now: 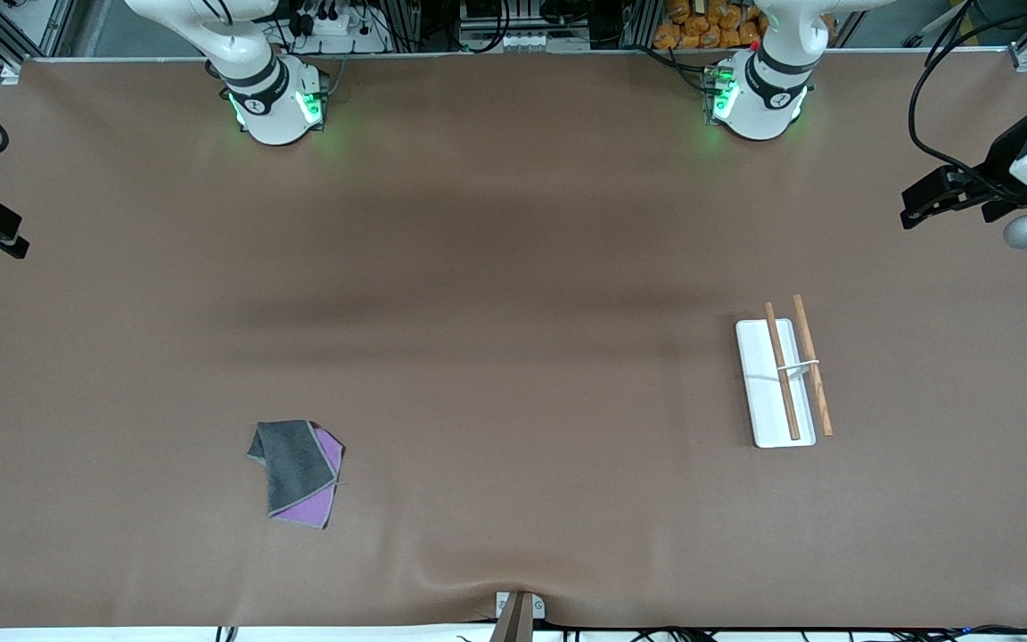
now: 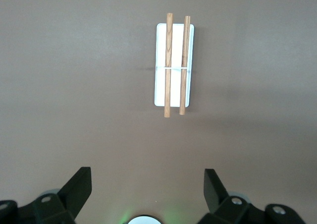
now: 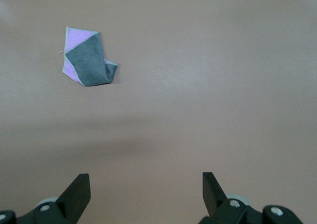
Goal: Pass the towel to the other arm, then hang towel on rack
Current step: 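Move the right gripper out toward the grey-purple towel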
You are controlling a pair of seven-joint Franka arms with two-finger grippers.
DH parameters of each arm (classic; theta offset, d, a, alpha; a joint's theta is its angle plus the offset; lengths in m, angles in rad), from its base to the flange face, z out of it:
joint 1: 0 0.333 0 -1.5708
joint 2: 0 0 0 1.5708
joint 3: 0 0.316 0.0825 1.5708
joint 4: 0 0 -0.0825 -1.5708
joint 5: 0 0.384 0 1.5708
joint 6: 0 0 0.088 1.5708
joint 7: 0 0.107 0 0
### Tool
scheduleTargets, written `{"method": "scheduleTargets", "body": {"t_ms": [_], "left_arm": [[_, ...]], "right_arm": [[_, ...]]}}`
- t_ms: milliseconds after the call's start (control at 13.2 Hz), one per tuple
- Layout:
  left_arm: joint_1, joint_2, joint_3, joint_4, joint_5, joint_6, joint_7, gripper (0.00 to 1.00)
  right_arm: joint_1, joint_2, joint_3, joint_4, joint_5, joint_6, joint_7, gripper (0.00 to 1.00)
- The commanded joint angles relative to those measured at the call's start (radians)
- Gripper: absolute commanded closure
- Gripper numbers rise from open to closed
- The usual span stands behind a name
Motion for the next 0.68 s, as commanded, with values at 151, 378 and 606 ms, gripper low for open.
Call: {"method": "scheduleTargets", "body": {"t_ms": [151,378,606], "left_arm": [[0.0,0.006,-0.002,0.02,0.031,-0.01,0.012,0.0],[-0.001,0.008,-0.003,0.036,0.045,-0.012,0.012,0.0],[-0.001,0.005,-0.011,0.017,0.042,-0.033,0.005,0.0]], "right_arm": [[-0.002,-0.028,-0.001,-0.025,0.028,0.0,0.025,0.0],[-0.002,-0.025,-0.001,-0.027,0.028,0.001,0.026,0.0],[-0.007,-0.017,-0.003,-0.024,0.028,0.007,0.026,0.0]]}}
